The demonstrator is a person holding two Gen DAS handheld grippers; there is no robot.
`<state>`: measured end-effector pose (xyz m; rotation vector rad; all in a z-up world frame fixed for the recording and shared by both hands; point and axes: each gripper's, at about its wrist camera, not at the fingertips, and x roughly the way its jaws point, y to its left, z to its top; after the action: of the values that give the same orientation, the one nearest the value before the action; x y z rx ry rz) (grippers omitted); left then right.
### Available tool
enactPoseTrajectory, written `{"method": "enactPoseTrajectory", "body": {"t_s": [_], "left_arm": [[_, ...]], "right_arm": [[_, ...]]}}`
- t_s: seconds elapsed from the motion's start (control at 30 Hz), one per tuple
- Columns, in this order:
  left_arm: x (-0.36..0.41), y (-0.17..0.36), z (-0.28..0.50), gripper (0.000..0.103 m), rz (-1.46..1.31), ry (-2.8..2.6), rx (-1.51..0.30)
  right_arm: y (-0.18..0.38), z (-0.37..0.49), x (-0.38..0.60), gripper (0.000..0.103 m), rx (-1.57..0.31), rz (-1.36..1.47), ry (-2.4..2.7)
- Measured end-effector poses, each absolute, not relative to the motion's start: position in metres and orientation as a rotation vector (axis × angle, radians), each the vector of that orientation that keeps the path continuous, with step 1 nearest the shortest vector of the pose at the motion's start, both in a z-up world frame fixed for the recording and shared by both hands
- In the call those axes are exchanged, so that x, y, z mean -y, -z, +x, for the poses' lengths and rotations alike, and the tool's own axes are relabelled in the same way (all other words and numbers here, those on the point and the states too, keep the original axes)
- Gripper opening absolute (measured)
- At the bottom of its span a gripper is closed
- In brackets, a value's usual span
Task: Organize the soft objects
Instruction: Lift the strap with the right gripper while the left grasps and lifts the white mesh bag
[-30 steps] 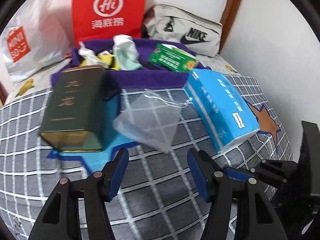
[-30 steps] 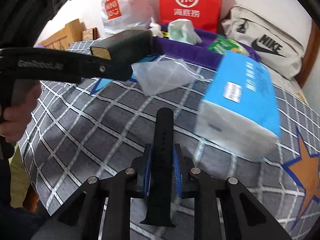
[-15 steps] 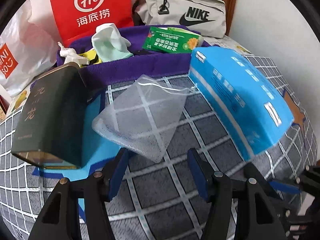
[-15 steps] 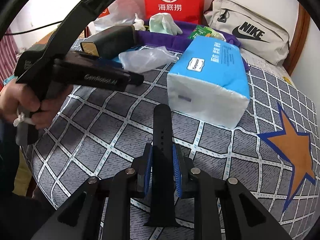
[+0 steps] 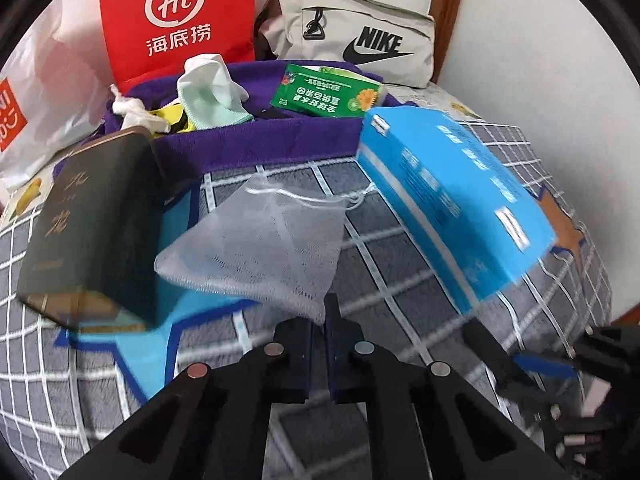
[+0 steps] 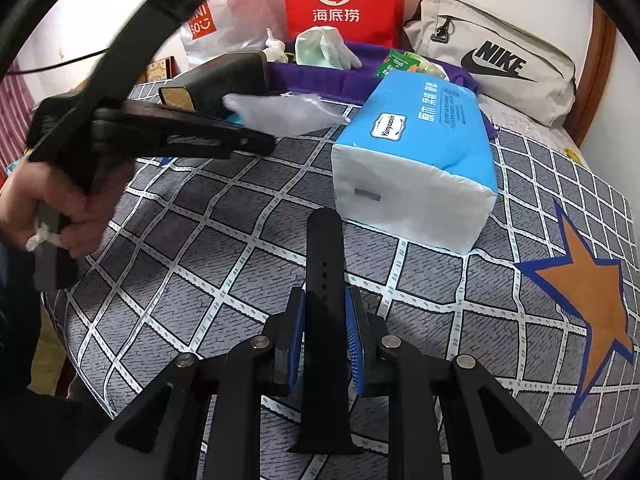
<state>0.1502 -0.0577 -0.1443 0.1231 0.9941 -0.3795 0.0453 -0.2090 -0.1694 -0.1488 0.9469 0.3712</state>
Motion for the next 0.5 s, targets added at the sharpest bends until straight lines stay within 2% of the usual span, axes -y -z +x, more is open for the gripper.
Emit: {"method": "enactPoseTrajectory", "body": {"t_s": [0.43, 0.5], "left_arm": [[0.0, 0.147, 0.067, 0.007, 0.062, 0.385, -1.053], [-0.007, 0.146, 0.062, 0.01, 0.041, 0.392, -1.048]], "right_arm": [[0.168, 0.046, 0.207, 0.021, -0.961, -0.104, -0.331], [0.168, 0.047, 0.206, 0.021, -0.961, -0.106, -0.329]]}}
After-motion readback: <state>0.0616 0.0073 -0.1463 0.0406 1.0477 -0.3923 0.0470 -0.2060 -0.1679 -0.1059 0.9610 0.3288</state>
